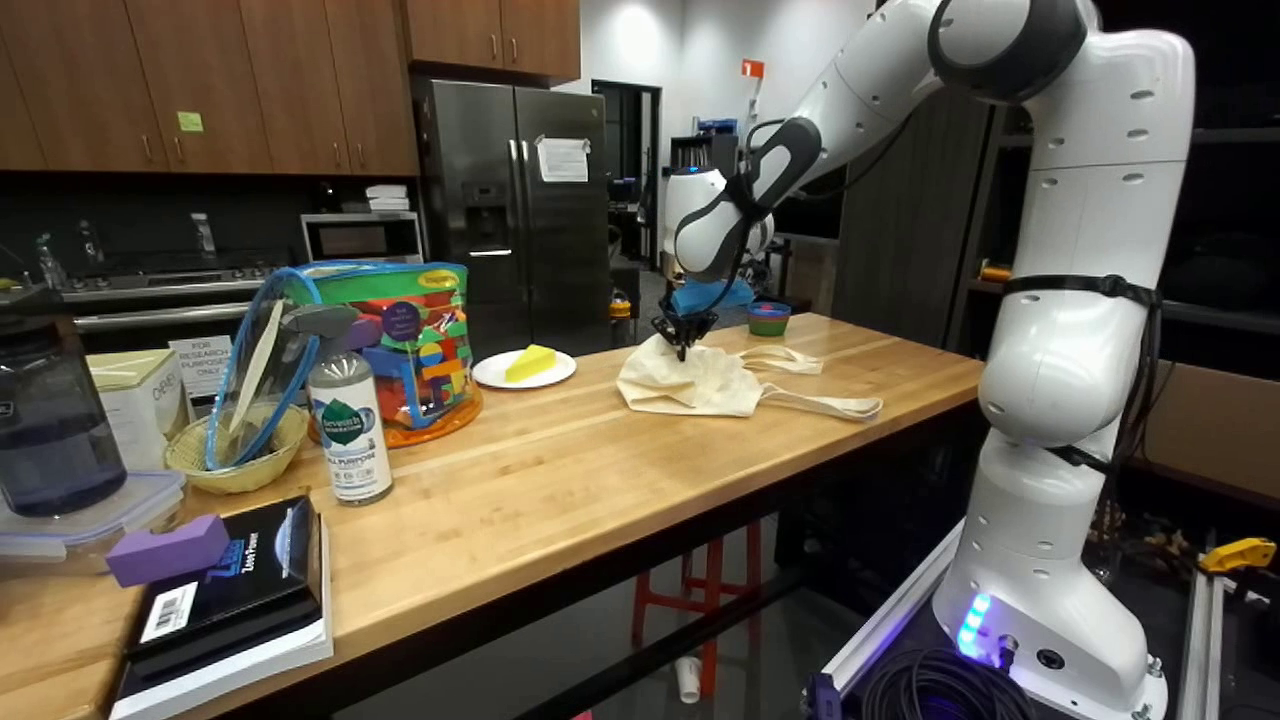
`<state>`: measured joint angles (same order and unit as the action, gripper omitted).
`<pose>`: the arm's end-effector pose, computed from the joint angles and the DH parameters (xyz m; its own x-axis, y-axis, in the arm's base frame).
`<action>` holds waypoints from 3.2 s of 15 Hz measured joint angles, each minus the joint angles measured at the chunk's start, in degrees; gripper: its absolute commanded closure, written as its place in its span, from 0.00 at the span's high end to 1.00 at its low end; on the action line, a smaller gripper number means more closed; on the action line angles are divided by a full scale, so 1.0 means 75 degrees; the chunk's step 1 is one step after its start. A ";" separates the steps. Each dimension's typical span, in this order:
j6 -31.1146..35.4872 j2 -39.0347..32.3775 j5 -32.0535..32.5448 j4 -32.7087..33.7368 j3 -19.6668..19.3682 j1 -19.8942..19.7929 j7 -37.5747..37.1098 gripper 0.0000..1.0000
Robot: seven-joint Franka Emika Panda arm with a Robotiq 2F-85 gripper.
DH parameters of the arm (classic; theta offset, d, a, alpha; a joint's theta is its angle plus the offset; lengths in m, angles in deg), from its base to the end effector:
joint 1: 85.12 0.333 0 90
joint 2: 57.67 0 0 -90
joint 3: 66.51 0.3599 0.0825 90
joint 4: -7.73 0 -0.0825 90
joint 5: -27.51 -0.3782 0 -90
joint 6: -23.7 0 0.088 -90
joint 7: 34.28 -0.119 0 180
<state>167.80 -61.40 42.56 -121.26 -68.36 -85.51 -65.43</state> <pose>0.5489 -0.0209 0.3915 0.9008 -0.3544 0.2508 -0.3828 -0.9209 0.0737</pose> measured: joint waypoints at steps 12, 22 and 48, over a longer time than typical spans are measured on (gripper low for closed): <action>-0.0006 -0.1219 -0.1105 0.0948 -0.0801 -0.0559 0.0947 0.01; 0.0004 -0.1229 -0.1099 0.1247 -0.0460 0.0096 0.1234 0.01; -0.0014 0.0019 0.0227 -0.0033 0.1229 0.1601 0.0998 0.01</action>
<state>167.69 -61.26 44.26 -121.51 -59.15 -73.50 -57.94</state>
